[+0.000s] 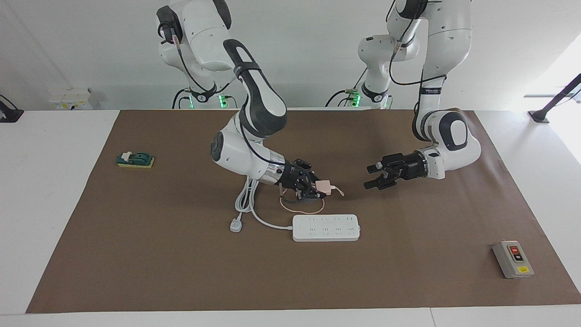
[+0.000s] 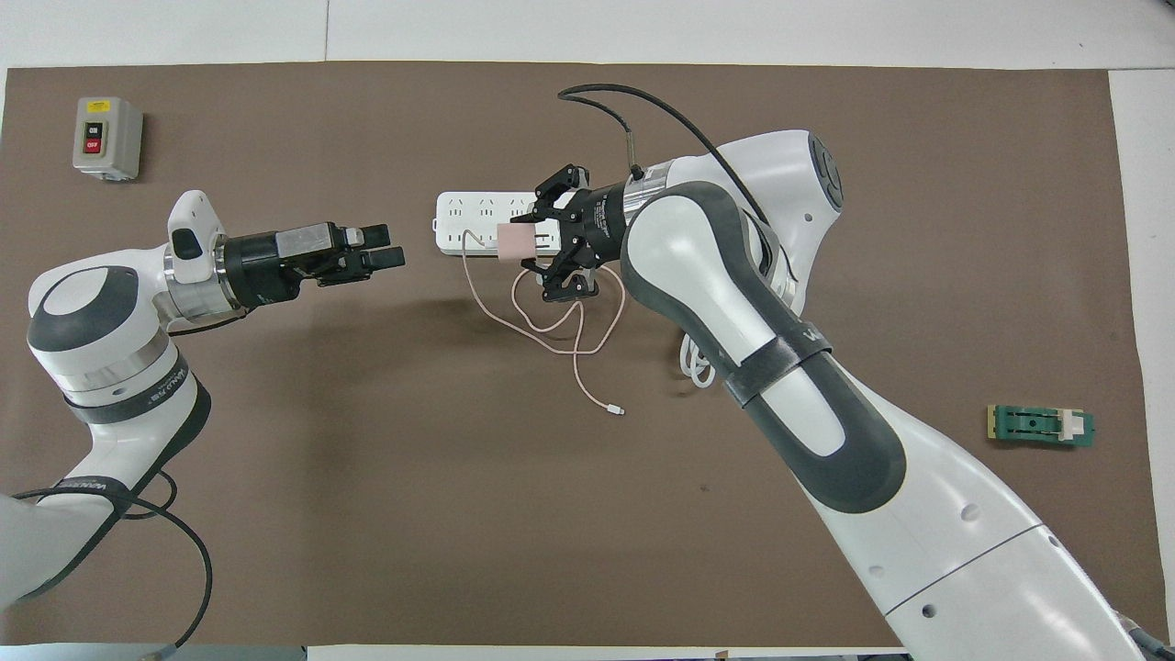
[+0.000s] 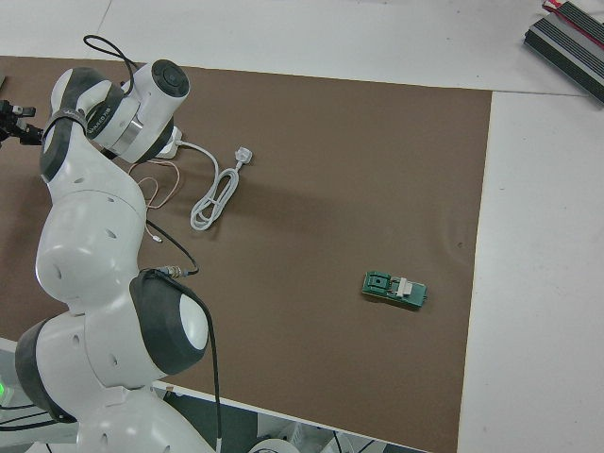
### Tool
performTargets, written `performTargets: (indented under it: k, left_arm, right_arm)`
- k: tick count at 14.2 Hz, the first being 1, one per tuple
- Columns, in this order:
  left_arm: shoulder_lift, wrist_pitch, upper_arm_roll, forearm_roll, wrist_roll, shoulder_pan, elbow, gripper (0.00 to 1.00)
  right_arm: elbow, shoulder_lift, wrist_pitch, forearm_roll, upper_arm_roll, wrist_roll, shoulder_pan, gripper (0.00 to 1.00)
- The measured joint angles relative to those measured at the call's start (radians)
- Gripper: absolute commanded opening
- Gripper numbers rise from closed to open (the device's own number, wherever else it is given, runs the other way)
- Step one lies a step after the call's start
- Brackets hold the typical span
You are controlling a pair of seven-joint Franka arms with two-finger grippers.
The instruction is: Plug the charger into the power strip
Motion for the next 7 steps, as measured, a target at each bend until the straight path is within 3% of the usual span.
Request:
performTargets:
  k: [7]
  left_arm:
    - [0.170,0.035,-0.003,-0.055,0.000,-0.082,0.229,1.00]
  right_arm:
    - [0.000,0.000,0.000,0.000,-0.001,0.000,0.000,0.00]
